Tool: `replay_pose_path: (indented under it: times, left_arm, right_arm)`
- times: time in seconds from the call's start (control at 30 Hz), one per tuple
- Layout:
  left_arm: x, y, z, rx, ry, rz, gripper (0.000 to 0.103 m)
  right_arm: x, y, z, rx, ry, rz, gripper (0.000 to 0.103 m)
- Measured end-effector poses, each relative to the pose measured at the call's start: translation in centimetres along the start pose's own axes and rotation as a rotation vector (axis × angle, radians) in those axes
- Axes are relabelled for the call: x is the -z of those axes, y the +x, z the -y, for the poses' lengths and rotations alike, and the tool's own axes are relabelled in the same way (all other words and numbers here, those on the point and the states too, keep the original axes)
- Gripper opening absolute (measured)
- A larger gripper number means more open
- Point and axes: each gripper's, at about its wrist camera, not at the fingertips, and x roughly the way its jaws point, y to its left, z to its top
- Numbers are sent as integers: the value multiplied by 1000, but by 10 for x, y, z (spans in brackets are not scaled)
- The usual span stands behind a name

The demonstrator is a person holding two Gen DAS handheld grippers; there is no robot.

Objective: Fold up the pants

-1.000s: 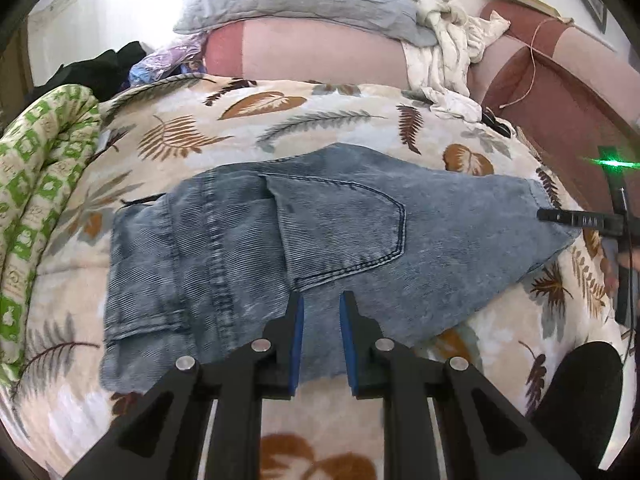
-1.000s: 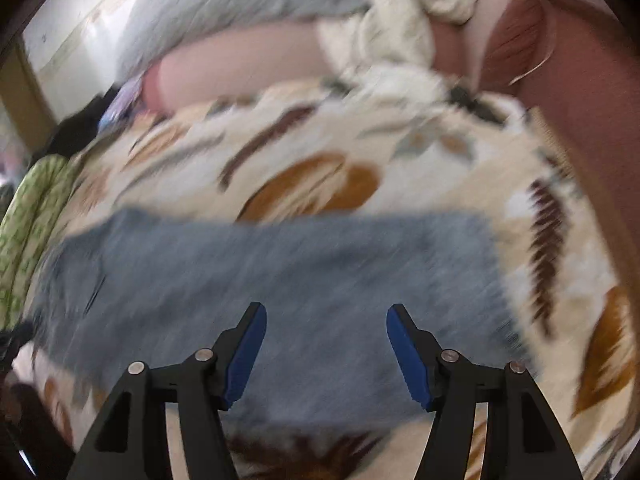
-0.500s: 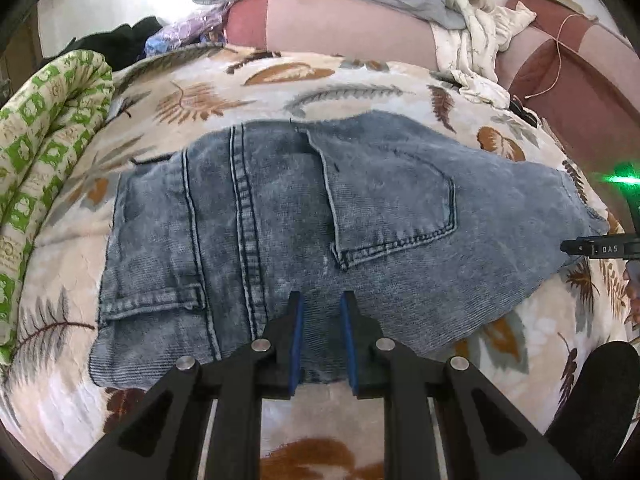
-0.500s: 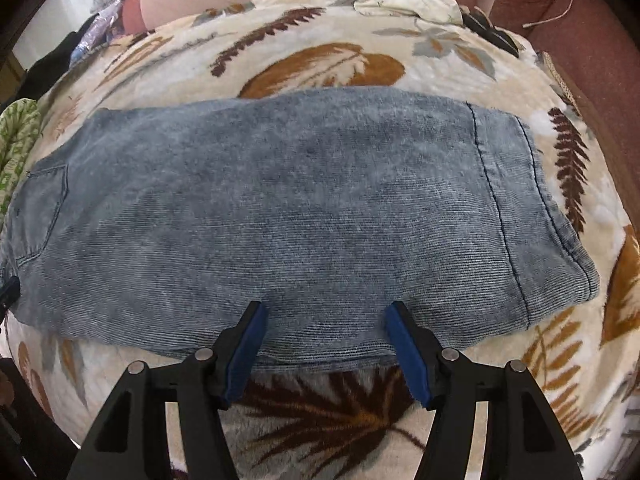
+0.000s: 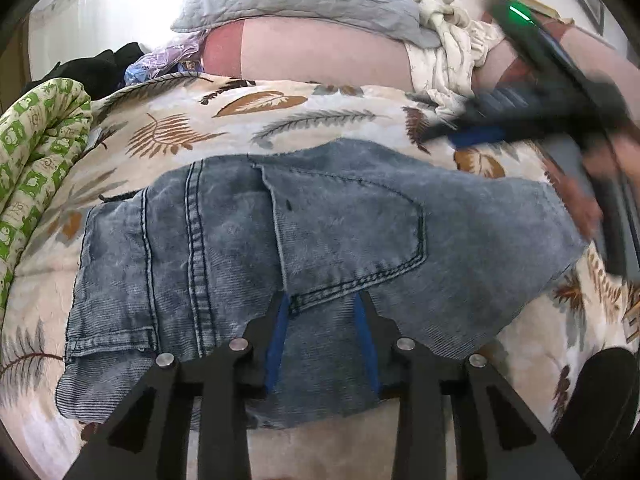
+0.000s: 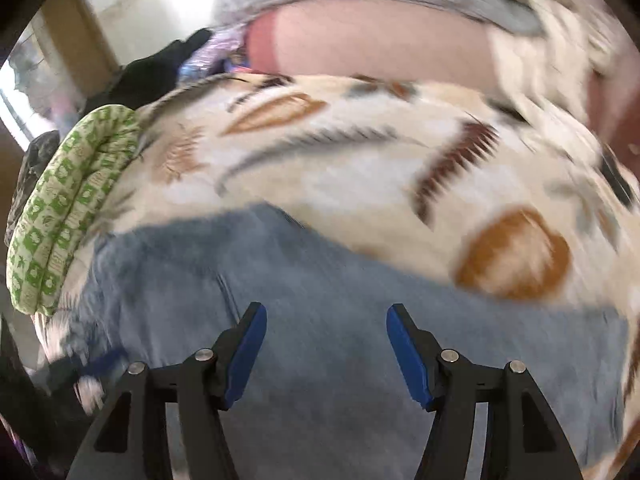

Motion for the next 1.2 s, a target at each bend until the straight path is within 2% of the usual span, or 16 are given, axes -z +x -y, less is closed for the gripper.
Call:
replay_pose_path:
  times: [0.1, 0.23, 0.37, 0.47, 0.5, 0.53, 0.67, 0.73, 0.9, 1.0, 1.13, 1.2]
  left_arm:
    - [3, -1, -1, 12, 11, 6, 37]
    - [4, 0, -1, 21, 11, -1, 38]
    - [5, 1, -1, 20, 14, -7, 38]
    - [5, 2, -2, 27, 4, -15, 38]
    - [4, 2, -3, 30, 1, -17, 38]
    - [4, 3, -4, 34, -4, -21, 38]
    - [2, 4, -7, 40, -19, -29, 38]
    - [1, 4, -7, 38, -21, -32, 38]
    - [3, 0, -7, 24, -23, -30, 38]
    - [4, 0, -7, 14, -16, -29, 38]
    - [7, 5, 2, -28, 53, -30, 39]
    - [8, 5, 3, -37, 67, -24, 40]
  right_arm:
    - [-20, 25, -19, -9, -22, -3, 66]
    - [-44, 68, -41, 22, -93, -25, 66]
    - [-52, 88, -37, 30, -115, -65, 66]
    - [-56, 104, -33, 17, -125, -132, 65]
    - [-55, 108, -32, 9, -132, -157, 62]
    - [-54, 113, -32, -10, -142, -182, 49]
    - [-53, 111, -35, 23, -184, -181, 17]
    - [-56, 107, -35, 35, -175, -152, 14]
    - [-61, 104, -34, 46, -149, -114, 9]
    - [-59, 112, -32, 39, -121, -129, 9]
    - [-57, 113, -31, 33, -93, -134, 10]
    - [-59, 107, -28, 15, -55, -137, 13]
